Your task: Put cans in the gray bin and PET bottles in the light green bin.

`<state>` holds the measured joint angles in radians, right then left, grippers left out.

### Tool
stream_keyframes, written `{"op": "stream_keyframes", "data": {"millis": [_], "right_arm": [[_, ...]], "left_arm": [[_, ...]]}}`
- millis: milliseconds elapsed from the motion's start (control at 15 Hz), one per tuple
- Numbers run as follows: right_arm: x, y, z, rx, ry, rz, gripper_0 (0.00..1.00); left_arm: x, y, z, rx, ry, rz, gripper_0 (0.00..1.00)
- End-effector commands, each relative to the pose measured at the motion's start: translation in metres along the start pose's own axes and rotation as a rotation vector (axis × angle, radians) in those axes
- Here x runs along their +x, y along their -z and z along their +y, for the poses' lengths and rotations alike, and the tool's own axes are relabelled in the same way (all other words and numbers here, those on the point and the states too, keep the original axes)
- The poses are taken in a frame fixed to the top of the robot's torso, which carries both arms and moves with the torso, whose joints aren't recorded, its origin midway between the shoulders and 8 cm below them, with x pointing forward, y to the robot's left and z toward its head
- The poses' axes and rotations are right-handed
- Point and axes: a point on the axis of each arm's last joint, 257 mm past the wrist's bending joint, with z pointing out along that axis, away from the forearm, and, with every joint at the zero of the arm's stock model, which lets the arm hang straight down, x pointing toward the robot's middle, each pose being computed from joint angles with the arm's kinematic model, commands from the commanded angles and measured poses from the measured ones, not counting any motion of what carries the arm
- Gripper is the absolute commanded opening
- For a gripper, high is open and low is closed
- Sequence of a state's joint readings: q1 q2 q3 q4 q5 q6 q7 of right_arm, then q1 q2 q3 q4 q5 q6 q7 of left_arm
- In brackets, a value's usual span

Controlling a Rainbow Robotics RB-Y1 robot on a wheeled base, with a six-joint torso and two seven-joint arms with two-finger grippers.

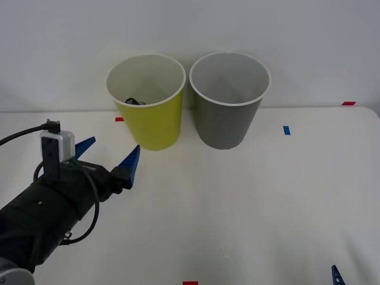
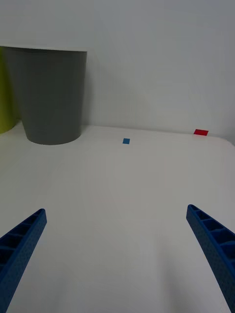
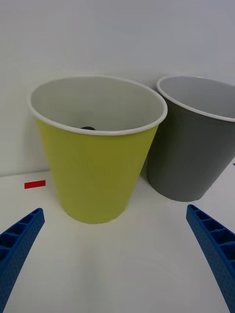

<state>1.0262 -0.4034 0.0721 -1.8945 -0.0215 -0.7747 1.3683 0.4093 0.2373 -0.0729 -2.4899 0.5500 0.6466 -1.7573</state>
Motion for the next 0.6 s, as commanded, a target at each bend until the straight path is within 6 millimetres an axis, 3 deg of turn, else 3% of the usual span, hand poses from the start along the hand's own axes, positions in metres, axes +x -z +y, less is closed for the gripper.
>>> {"op": "stream_keyframes", "data": {"millis": [67,600], "right_arm": [[0.0,0.0,0.0,0.0,0.0,0.0,1.0],[0.0,0.0,0.0,0.0,0.0,0.0,1.0]], "left_arm": [[0.025,-0.003,0.004,-0.029,0.021,-0.049,1.0],[0.083,0.01,0.033,-0.087,-0.153,-0.062,1.0]]}}
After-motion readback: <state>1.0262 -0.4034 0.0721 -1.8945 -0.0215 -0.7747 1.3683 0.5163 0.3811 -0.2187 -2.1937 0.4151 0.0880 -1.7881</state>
